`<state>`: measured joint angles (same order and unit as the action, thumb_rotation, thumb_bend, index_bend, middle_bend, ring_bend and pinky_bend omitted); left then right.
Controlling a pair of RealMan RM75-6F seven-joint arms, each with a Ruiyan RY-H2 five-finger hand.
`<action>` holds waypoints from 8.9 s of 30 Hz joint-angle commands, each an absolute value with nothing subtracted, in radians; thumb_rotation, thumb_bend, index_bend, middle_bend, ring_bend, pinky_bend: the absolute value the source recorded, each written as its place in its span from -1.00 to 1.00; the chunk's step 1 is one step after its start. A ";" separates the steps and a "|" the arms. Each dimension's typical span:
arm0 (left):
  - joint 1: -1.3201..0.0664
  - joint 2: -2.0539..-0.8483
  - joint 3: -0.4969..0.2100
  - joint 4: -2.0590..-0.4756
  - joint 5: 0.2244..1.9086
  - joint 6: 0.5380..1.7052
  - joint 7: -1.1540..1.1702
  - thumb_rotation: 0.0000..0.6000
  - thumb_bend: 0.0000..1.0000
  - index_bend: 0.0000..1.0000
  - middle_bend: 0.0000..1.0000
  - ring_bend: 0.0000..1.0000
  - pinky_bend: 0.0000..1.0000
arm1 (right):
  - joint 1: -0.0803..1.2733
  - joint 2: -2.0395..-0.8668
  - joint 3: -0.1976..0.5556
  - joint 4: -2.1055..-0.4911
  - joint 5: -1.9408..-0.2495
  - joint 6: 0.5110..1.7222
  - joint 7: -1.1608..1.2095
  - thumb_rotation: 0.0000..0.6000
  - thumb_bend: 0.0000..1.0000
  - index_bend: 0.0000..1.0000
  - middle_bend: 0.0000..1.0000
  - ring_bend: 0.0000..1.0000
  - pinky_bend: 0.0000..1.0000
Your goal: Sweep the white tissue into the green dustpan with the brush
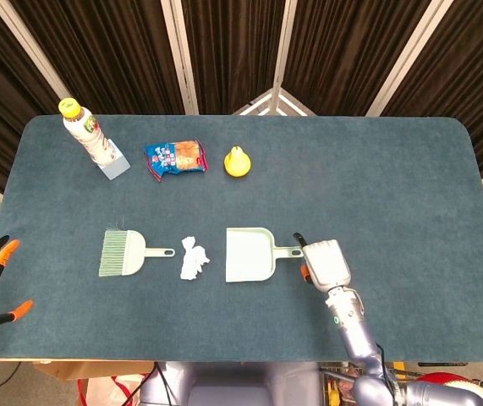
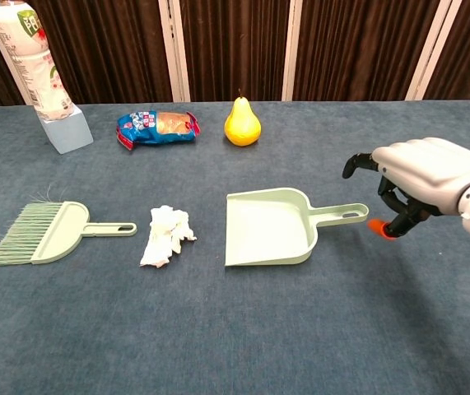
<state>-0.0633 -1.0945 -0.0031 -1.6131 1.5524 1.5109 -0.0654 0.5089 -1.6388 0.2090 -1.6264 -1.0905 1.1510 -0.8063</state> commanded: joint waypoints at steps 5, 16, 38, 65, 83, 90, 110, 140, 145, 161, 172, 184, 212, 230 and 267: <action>-0.063 -1.093 -0.004 -1.615 1.548 1.508 -0.069 1.00 -1.00 -1.00 -1.00 -1.00 -1.00 | 0.531 -1.685 0.203 -1.566 -1.052 1.163 -0.801 1.00 -0.28 -0.41 0.67 0.73 0.69; -0.067 -1.095 -0.005 -1.616 1.552 1.504 -0.068 1.00 -1.00 -1.00 -1.00 -1.00 -1.00 | 0.553 -1.723 0.193 -1.518 -1.032 1.169 -0.784 1.00 -0.28 -0.33 0.67 0.73 0.69; -0.068 -1.099 -0.005 -1.616 1.556 1.506 -0.069 1.00 -1.00 -1.00 -1.00 -1.00 -1.00 | 0.591 -1.772 0.183 -1.470 -1.058 1.185 -0.763 1.00 -0.09 0.05 0.67 0.73 0.69; -0.339 -1.148 -0.193 -1.771 1.228 1.220 0.286 1.00 -0.93 -0.73 -0.51 -0.47 -0.26 | 0.613 -1.777 0.158 -1.446 -1.095 1.209 -0.812 1.00 -0.07 0.08 0.67 0.73 0.69; -0.529 -1.391 -0.264 -1.654 1.005 1.150 0.532 1.00 -0.46 -0.24 0.78 0.76 0.89 | 0.620 -1.784 0.177 -1.421 -1.087 1.217 -0.821 1.00 -0.07 0.09 0.67 0.73 0.69; -0.584 -1.478 -0.263 -1.630 0.896 1.136 0.602 1.00 -0.39 -0.13 0.98 0.93 1.00 | 0.622 -1.779 0.177 -1.428 -1.087 1.221 -0.831 1.00 -0.06 0.09 0.67 0.73 0.69; -0.673 -1.627 -0.241 -1.560 0.679 1.114 0.662 1.00 -0.24 -0.15 1.00 0.96 1.00 | 0.617 -1.774 0.172 -1.430 -1.075 1.220 -0.832 1.00 -0.05 0.09 0.67 0.73 0.69; -0.716 -1.721 -0.221 -1.459 0.581 1.090 0.666 1.00 0.07 0.17 1.00 0.99 1.00 | 0.618 -1.777 0.166 -1.415 -1.071 1.212 -0.823 1.00 -0.04 0.09 0.68 0.73 0.69; -0.708 -1.722 -0.234 -1.466 0.615 1.104 0.619 1.00 0.21 0.44 1.00 1.00 1.00 | 0.619 -1.776 0.166 -1.418 -1.072 1.214 -0.828 1.00 -0.04 0.09 0.69 0.73 0.69; -0.676 -1.646 -0.289 -1.679 0.751 1.148 0.454 1.00 0.32 0.56 1.00 1.00 1.00 | 0.607 -1.755 0.135 -1.488 -1.065 1.245 -0.921 1.00 -0.04 0.09 0.69 0.73 0.69; -0.679 -1.666 -0.313 -1.764 0.798 1.156 0.369 1.00 0.33 0.56 1.00 1.00 1.00 | 0.607 -1.761 0.115 -1.540 -1.078 1.272 -0.989 1.00 -0.03 0.09 0.69 0.73 0.69; -0.709 -1.704 -0.331 -1.796 0.753 1.155 0.362 1.00 0.33 0.56 1.00 1.00 1.00 | 0.609 -1.782 0.129 -1.527 -1.068 1.284 -1.003 1.00 -0.02 0.09 0.69 0.73 0.69; -0.831 -1.931 -0.440 -1.670 0.842 1.113 0.195 1.00 0.27 0.57 1.00 1.00 1.00 | 0.610 -1.777 0.143 -1.528 -1.056 1.285 -0.996 1.00 -0.01 0.09 0.69 0.73 0.69; -0.728 -1.791 -0.429 -1.737 1.132 1.110 -0.149 1.00 0.25 0.56 1.00 1.00 1.00 | 0.600 -1.780 0.128 -1.513 -1.060 1.286 -0.987 1.00 -0.01 0.09 0.69 0.73 0.69; -0.741 -1.836 -0.321 -1.611 1.039 1.119 0.087 1.00 0.22 0.57 1.00 1.00 1.00 | 0.597 -1.766 0.128 -1.520 -1.059 1.282 -0.991 1.00 -0.01 0.09 0.69 0.73 0.69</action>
<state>-0.7312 -1.8176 -0.3204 -1.6256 1.0335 1.1134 0.0801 0.5975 -1.7671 0.1273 -1.5196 -1.0595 1.2818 -0.9918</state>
